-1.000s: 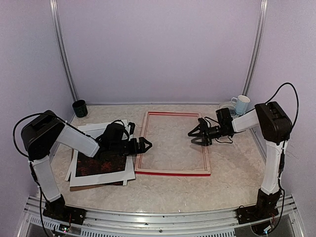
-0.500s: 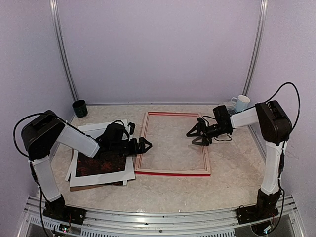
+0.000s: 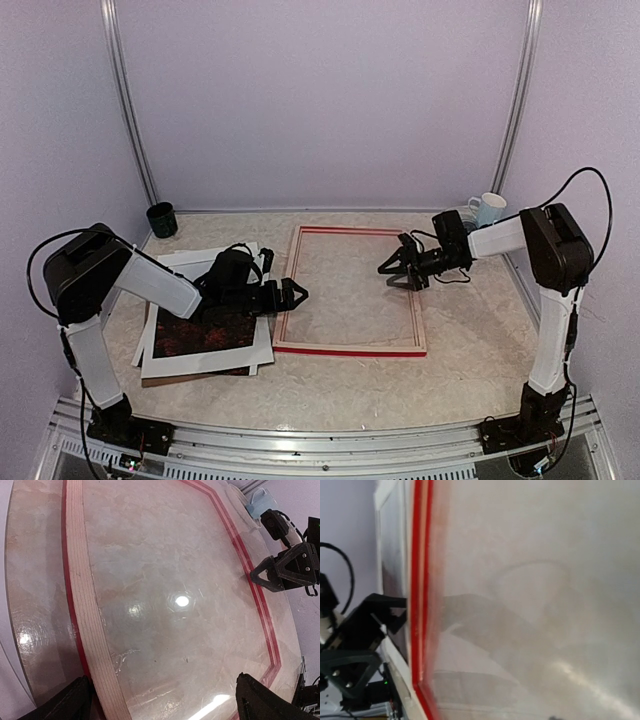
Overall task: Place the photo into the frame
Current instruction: Place the glass panel at the frame body.
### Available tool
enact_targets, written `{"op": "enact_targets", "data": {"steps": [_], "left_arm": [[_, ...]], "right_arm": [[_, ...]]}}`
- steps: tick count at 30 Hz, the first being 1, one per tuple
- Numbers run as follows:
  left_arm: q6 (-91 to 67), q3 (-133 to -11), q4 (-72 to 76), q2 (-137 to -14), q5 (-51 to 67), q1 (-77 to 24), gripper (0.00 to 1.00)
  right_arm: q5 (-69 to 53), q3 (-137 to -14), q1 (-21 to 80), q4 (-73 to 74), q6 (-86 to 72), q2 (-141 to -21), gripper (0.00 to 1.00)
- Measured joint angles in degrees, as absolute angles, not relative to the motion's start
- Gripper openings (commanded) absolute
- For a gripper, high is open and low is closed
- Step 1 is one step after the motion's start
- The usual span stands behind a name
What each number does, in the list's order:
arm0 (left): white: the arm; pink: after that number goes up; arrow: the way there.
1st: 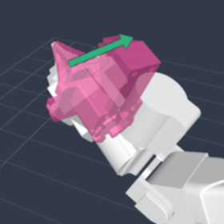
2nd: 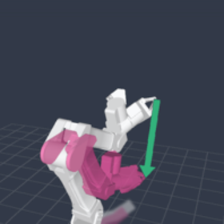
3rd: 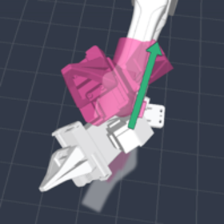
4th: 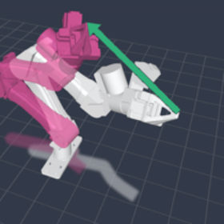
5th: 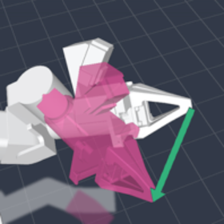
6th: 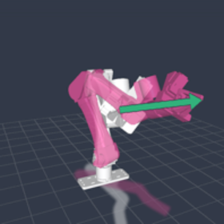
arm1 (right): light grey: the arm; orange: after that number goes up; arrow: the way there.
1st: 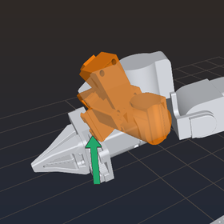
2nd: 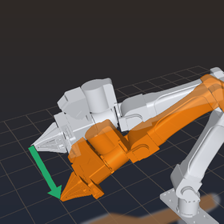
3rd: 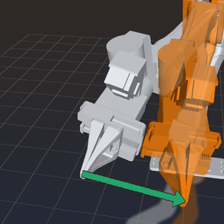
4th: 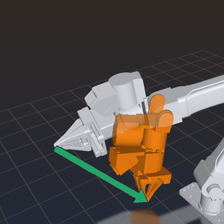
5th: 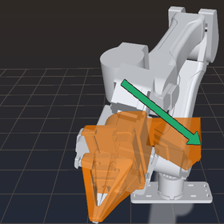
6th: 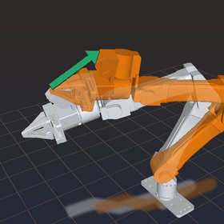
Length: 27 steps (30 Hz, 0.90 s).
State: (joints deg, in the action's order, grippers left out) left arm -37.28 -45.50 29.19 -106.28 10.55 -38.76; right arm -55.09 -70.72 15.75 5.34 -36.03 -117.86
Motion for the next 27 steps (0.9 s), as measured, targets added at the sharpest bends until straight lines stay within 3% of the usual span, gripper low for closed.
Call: {"op": "enact_targets", "data": {"steps": [11, 27], "left_arm": [[-38.5, -44.7, 31.2, -106.3, 11.5, -37.7, 0.99], [-39.7, -42.3, 35.6, -104.2, 12.7, -35.9, 0.99]], "right_arm": [[-62.5, -66.6, 15.0, -7.7, -43.2, -117.8, 0.39], [-67.6, -65.4, 14.5, -21.5, -52.5, -118.0, 0.32]]}}
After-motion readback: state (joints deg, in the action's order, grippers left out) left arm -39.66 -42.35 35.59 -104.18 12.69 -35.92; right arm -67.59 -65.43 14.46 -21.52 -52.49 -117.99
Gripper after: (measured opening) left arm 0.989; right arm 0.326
